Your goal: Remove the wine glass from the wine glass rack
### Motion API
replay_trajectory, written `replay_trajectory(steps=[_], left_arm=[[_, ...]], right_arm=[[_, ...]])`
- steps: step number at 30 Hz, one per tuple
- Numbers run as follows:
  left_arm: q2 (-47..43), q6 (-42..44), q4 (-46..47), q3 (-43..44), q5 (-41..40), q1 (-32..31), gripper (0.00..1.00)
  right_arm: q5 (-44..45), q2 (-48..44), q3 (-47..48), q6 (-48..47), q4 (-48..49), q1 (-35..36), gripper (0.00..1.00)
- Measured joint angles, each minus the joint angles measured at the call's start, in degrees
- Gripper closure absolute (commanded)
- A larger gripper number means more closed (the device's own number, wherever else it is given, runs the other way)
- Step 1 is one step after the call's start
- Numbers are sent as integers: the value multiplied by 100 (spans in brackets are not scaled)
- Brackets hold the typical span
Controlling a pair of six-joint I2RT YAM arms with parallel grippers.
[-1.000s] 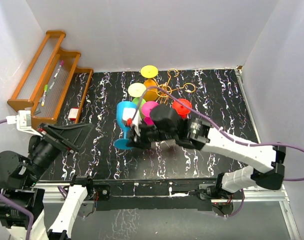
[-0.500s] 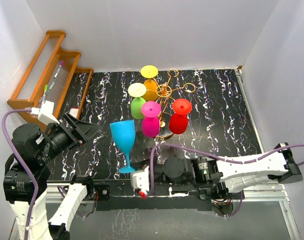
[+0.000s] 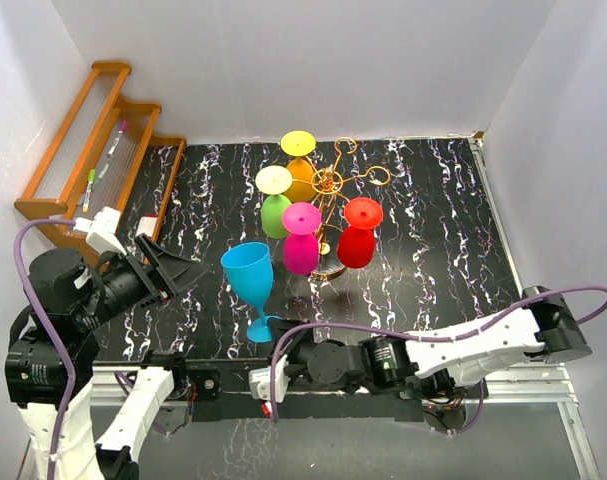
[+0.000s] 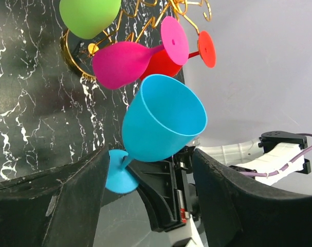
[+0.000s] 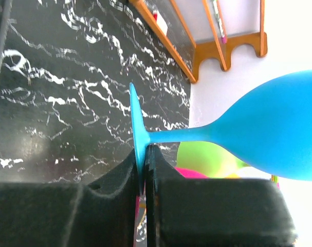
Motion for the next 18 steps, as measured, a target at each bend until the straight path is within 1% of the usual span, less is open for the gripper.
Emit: replay_trajectory(steps=[5, 10, 18], left_arm=[[7, 140, -164, -151, 42, 0, 36], [7, 258, -251, -352, 48, 0, 37], [11, 411, -286, -817, 39, 0, 38]], right_arm=[[389, 367, -352, -590, 343, 2, 92], [619, 494, -675, -1134, 686, 4, 92], [789, 621, -697, -1818, 1344, 7, 92]])
